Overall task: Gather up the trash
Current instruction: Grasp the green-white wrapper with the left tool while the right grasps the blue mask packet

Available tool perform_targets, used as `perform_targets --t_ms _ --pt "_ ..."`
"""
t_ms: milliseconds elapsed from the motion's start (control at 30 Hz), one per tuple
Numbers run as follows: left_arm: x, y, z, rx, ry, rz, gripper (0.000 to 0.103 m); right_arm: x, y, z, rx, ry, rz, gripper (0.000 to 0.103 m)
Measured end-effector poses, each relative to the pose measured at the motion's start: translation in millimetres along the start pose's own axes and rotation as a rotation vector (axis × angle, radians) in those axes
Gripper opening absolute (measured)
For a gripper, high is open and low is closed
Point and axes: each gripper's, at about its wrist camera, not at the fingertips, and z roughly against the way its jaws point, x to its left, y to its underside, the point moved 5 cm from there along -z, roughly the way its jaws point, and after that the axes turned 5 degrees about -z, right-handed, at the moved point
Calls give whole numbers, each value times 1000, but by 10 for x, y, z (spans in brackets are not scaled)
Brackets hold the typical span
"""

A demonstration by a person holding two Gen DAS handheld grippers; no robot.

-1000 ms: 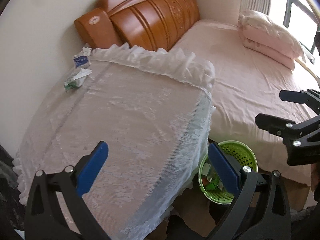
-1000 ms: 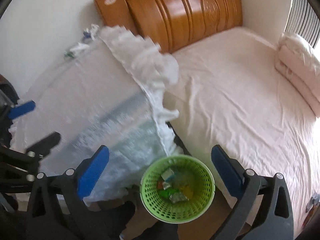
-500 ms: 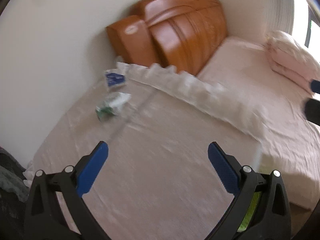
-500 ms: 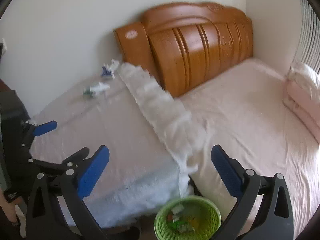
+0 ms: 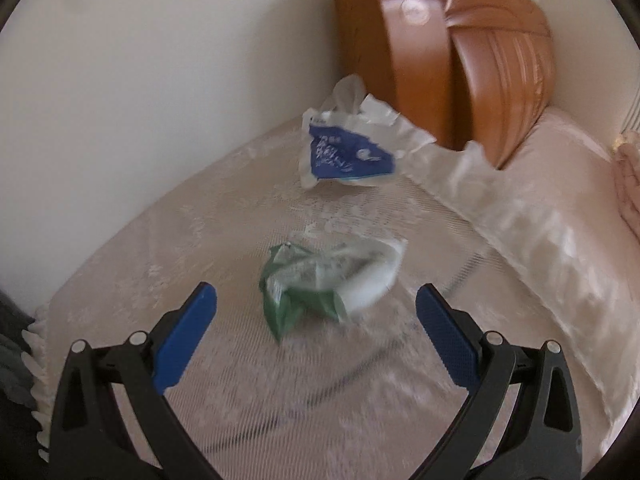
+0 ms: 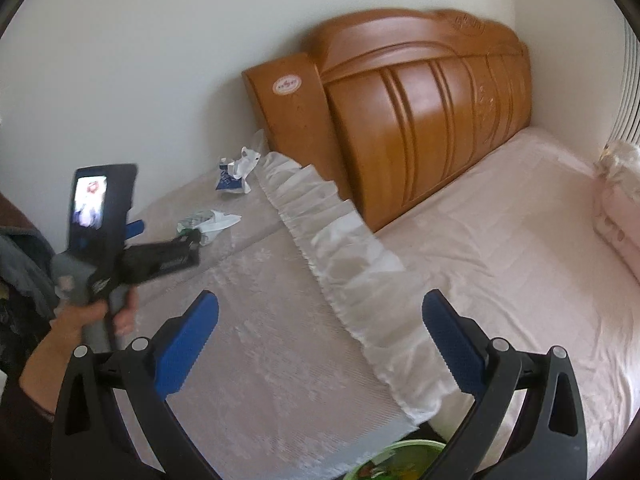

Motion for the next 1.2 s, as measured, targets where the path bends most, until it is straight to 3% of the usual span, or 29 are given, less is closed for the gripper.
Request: perform_targets --t_ms 133,267,400,600,933,1033,1200 --pt "-41 -81 -236 25 -5 -32 96 34 23 -189 22 -33 -33 101" --pt "87 -82 -228 50 -1 24 96 49 41 -289 37 -53 -57 101" --pt "317 -5 -92 112 51 182 96 39 71 -331 42 -66 -73 101" --pt "509 43 48 201 202 504 96 16 124 -432 71 -82 -86 101" --pt "382 -64 -335 382 89 822 96 -105 158 -385 75 -112 -100 101" --pt "344 -103 -481 415 49 875 94 -179 184 -370 79 -116 -108 101" --pt "259 -76 -702 491 60 912 85 -309 231 -322 81 -119 -127 101"
